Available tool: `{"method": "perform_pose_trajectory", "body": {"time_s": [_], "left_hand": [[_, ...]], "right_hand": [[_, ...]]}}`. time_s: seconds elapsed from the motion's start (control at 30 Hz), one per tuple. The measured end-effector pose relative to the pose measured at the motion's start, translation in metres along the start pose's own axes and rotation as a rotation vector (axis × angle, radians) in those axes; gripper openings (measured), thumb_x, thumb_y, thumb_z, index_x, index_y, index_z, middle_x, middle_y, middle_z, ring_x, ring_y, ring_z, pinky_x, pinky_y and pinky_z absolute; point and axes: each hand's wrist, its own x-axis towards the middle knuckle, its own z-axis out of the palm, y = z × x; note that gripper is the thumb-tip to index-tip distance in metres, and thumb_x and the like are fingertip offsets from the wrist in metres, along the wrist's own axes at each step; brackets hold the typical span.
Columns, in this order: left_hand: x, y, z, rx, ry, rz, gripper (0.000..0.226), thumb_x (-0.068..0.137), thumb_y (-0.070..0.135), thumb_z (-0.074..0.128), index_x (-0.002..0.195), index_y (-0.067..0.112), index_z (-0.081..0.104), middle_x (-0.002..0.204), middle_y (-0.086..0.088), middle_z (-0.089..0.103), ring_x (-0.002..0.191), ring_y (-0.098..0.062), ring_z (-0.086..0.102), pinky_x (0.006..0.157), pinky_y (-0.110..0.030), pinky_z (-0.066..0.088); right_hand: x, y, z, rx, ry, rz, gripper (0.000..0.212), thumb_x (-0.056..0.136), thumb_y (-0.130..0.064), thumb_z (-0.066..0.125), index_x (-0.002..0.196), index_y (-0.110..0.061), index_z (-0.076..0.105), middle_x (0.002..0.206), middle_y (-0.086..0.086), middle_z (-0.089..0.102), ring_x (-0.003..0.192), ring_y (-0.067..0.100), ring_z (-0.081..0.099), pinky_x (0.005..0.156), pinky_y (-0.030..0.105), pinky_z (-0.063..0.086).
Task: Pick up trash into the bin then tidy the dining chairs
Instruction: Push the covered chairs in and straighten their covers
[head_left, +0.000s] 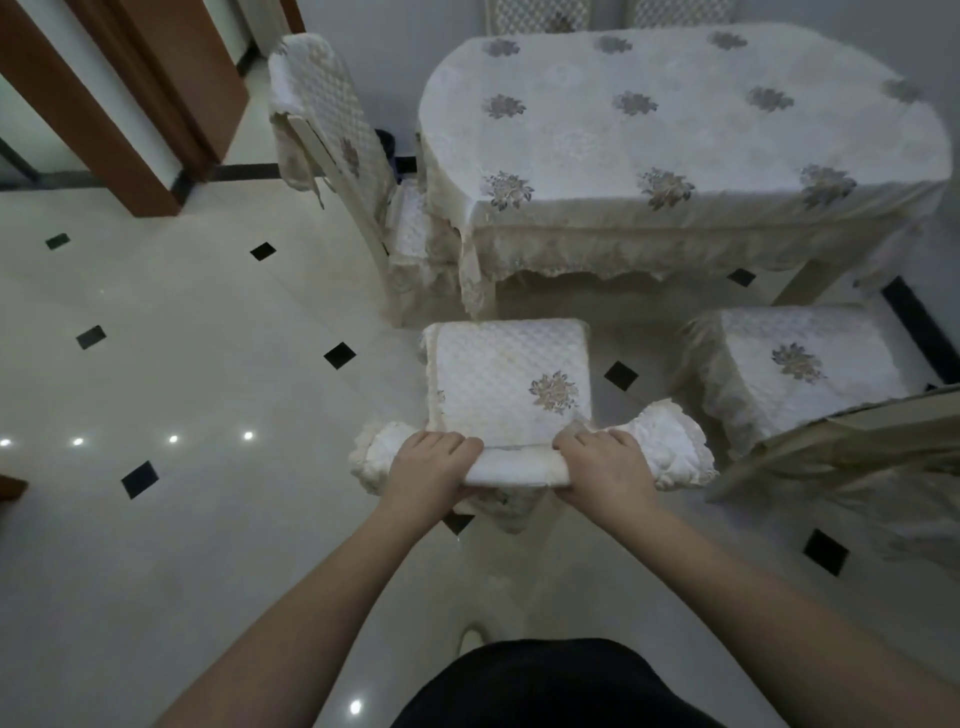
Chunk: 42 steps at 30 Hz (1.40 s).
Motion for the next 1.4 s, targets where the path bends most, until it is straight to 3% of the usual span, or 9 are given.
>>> {"method": "perform_pose_trajectory", "body": {"time_s": [0.1,0.2,0.4,0.53,0.73,0.9,1.03,1.17,1.4], "left_hand": [[-0.002,-0.016,0.0,-0.046,0.017,0.022,0.023,0.069,0.035,0.065,0.084,0.018,0.065,0.074,0.001,0.066,0.067,-0.022,0.063,0.063,-0.035,0.051],[-0.003,-0.029,-0.004,-0.105,-0.016,-0.009,0.027,0.068,0.036,0.059,0.086,0.018,0.067,0.076,0.001,0.068,0.069,-0.023,0.065,0.066,-0.033,0.052],[-0.007,-0.052,0.0,-0.137,-0.201,-0.12,0.038,0.058,0.027,0.073,0.096,0.025,0.068,0.085,0.007,0.069,0.079,-0.019,0.064,0.076,-0.033,0.049],[-0.003,-0.055,-0.005,-0.053,-0.279,-0.184,0.037,0.055,0.026,0.082,0.09,0.028,0.07,0.079,0.01,0.067,0.074,-0.013,0.063,0.071,-0.028,0.049],[0.001,-0.046,-0.016,-0.054,-0.221,-0.129,0.027,0.051,0.013,0.081,0.07,0.024,0.066,0.057,0.006,0.059,0.05,-0.017,0.056,0.048,-0.023,0.036],[0.005,-0.026,-0.026,-0.082,-0.111,-0.081,0.017,0.055,0.017,0.073,0.066,0.025,0.064,0.055,0.007,0.058,0.048,-0.016,0.055,0.048,-0.021,0.034],[0.004,-0.004,-0.022,-0.101,-0.095,-0.051,0.013,0.06,0.021,0.067,0.07,0.028,0.064,0.059,0.008,0.061,0.054,-0.013,0.057,0.049,-0.026,0.044],[0.004,0.028,-0.014,-0.095,-0.101,-0.018,0.008,0.062,0.027,0.061,0.069,0.03,0.064,0.061,0.01,0.061,0.056,-0.011,0.058,0.052,-0.027,0.047],[0.033,0.078,-0.003,-0.06,-0.119,0.023,0.014,0.057,0.028,0.074,0.067,0.031,0.065,0.058,0.011,0.06,0.052,-0.009,0.057,0.047,-0.023,0.045]], "right_hand": [[0.001,0.02,-0.003,0.073,0.004,-0.11,0.035,0.051,-0.033,0.078,0.083,-0.026,0.065,0.071,-0.006,0.066,0.065,0.018,0.063,0.061,0.029,0.046],[0.003,0.047,-0.008,0.147,-0.091,-0.041,0.028,0.06,-0.04,0.064,0.087,-0.033,0.064,0.08,-0.012,0.068,0.075,0.013,0.062,0.07,0.028,0.043],[0.006,0.058,-0.017,0.143,-0.238,0.0,0.027,0.075,-0.031,0.065,0.101,-0.028,0.065,0.094,-0.006,0.066,0.09,0.019,0.06,0.084,0.035,0.046],[0.005,0.058,-0.02,0.082,-0.298,0.023,0.024,0.08,-0.028,0.062,0.104,-0.03,0.062,0.094,-0.004,0.065,0.089,0.021,0.061,0.076,0.033,0.048],[0.009,0.058,-0.026,0.048,-0.339,0.024,0.011,0.076,-0.026,0.059,0.085,-0.03,0.059,0.082,-0.01,0.062,0.082,0.014,0.061,0.065,0.029,0.039],[0.002,0.068,-0.056,0.008,-0.365,0.031,0.014,0.078,-0.021,0.059,0.087,-0.032,0.056,0.072,-0.014,0.054,0.078,0.01,0.055,0.058,0.024,0.03],[-0.026,0.09,-0.068,0.016,-0.317,0.056,0.015,0.083,-0.03,0.055,0.097,-0.031,0.061,0.09,-0.012,0.065,0.089,0.012,0.06,0.069,0.028,0.042],[-0.06,0.115,-0.071,0.05,-0.333,0.091,0.018,0.079,-0.032,0.057,0.096,-0.033,0.062,0.089,-0.013,0.066,0.089,0.01,0.061,0.075,0.03,0.046],[-0.093,0.161,-0.076,0.113,-0.302,0.142,0.016,0.075,-0.041,0.051,0.084,-0.033,0.061,0.082,-0.011,0.065,0.084,0.013,0.061,0.071,0.033,0.045]]}}
